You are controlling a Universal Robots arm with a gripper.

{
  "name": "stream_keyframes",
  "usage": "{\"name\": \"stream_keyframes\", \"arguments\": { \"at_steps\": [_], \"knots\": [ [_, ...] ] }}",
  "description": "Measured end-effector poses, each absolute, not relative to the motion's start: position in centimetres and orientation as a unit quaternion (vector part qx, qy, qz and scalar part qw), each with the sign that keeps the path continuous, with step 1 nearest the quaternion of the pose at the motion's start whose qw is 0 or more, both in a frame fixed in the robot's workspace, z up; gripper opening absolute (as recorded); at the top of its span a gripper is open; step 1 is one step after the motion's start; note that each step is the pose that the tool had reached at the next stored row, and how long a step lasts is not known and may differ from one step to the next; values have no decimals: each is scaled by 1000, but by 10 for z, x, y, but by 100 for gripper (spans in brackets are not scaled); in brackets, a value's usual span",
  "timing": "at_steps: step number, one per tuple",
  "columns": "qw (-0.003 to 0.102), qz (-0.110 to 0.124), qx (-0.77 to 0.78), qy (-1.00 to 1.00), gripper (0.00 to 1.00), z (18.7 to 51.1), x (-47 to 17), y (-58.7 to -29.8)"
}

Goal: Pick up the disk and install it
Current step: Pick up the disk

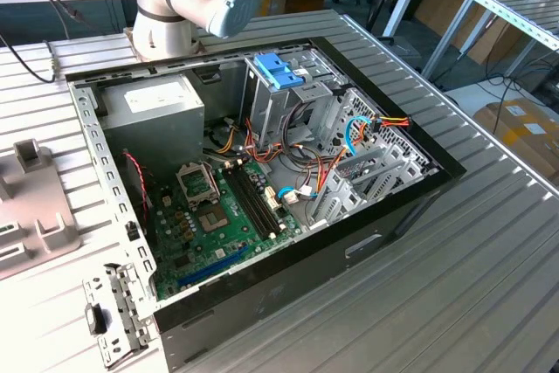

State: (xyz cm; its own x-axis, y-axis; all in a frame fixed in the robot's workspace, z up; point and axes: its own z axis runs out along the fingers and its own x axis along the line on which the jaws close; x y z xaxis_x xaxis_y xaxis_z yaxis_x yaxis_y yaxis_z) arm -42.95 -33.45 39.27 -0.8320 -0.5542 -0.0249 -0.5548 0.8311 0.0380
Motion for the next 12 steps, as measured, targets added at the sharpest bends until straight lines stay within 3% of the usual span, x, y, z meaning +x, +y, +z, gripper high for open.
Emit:
{"name": "stream_keyframes", "arguments": {
  "at_steps": [12],
  "knots": [
    [6,22,-320,947,11,393,-429,-335]
  ]
}}
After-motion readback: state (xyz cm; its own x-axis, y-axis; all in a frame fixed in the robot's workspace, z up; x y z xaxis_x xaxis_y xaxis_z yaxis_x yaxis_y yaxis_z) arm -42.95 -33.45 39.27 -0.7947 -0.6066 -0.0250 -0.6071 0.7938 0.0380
